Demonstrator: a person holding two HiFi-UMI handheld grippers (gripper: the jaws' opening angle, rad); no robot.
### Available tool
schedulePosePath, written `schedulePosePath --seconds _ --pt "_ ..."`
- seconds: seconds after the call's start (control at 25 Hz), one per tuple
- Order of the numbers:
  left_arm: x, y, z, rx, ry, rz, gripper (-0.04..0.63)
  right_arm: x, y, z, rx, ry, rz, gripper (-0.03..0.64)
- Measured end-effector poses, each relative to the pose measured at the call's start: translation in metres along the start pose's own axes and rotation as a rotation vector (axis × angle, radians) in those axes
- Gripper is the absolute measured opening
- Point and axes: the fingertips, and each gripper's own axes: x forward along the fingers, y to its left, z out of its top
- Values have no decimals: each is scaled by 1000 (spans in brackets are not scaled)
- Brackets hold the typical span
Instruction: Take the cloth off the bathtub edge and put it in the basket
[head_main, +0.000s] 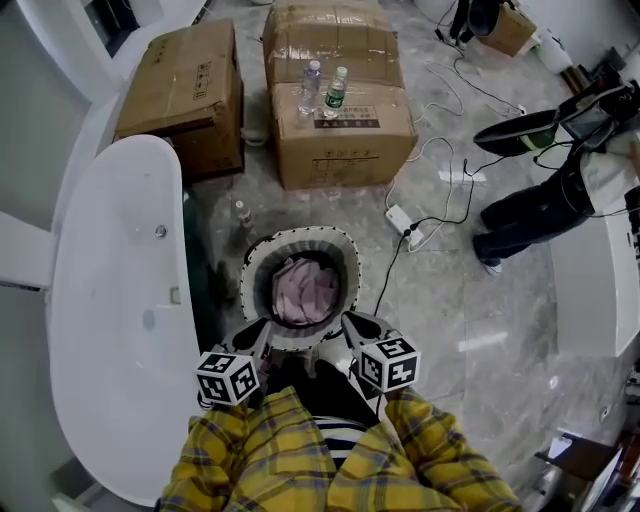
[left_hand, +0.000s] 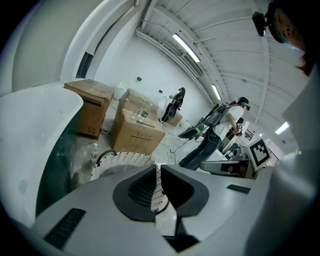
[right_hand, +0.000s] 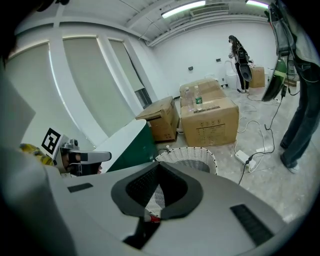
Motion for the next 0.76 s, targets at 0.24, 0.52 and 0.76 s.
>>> schedulePosePath --seconds 0.24,0.52,0.76 --pt "1 9 1 -34 16 8 40 6 1 6 5 17 -7 26" --pt "11 23 9 -68 30 -7 41 19 -1 14 -24 68 -28 26" --pt "19 51 17 -110 47 -13 40 38 2 28 -21 81 -45 26"
